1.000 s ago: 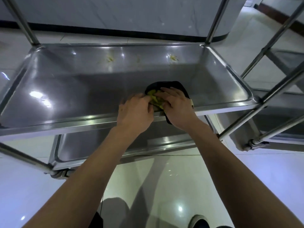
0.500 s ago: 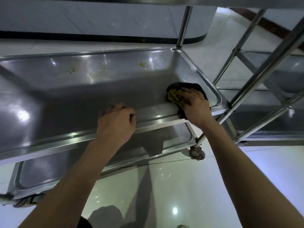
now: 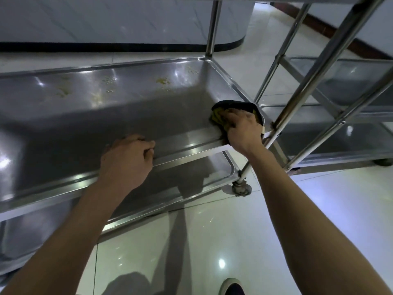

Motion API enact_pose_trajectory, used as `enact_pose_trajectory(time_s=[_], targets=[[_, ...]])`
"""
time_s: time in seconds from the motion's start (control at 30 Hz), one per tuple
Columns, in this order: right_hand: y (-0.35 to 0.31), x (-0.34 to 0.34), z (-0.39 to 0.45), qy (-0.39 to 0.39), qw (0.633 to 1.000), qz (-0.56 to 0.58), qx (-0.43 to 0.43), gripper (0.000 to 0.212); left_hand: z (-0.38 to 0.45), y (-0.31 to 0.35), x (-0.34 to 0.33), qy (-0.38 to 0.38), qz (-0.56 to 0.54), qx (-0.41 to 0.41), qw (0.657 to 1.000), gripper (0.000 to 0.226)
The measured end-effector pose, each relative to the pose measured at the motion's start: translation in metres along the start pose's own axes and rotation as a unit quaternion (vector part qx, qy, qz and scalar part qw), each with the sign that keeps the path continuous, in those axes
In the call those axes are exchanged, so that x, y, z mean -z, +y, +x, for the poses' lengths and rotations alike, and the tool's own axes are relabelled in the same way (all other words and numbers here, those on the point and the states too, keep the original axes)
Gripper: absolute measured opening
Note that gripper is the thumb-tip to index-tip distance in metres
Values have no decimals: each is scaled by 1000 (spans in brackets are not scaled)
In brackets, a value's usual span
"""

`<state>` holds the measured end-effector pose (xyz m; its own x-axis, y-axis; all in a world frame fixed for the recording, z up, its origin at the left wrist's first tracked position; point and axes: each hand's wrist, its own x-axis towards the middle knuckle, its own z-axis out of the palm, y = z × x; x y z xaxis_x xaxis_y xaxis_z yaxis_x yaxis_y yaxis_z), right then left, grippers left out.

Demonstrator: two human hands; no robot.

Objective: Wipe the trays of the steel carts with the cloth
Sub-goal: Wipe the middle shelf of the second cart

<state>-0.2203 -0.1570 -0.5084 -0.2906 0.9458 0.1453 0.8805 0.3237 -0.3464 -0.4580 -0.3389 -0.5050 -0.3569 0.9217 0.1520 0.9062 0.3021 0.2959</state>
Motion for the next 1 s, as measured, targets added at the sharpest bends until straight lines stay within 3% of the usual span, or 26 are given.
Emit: enact_pose_trajectory(time_s=[0.23,0.43,0.6,0.77,1.0], targets=[[-93,-35,-45,-56,995,15,81,48,-8,-24,12,-13,-23,-34,999,31],[-166,-60,-66,-94,984,16,149,51,-29,-81,38,29,13,68,997,22],[-224,-83,-87,-91,967,33,234,51,-38,-102,42,7,16,85,996,25],[-219,-84,-73,-124,958,79,246,53,-38,-101,44,5,12,98,995,28],[-164,-80,-24,-89,968,94,215,47,-17,-61,37,3,10,74,997,14]])
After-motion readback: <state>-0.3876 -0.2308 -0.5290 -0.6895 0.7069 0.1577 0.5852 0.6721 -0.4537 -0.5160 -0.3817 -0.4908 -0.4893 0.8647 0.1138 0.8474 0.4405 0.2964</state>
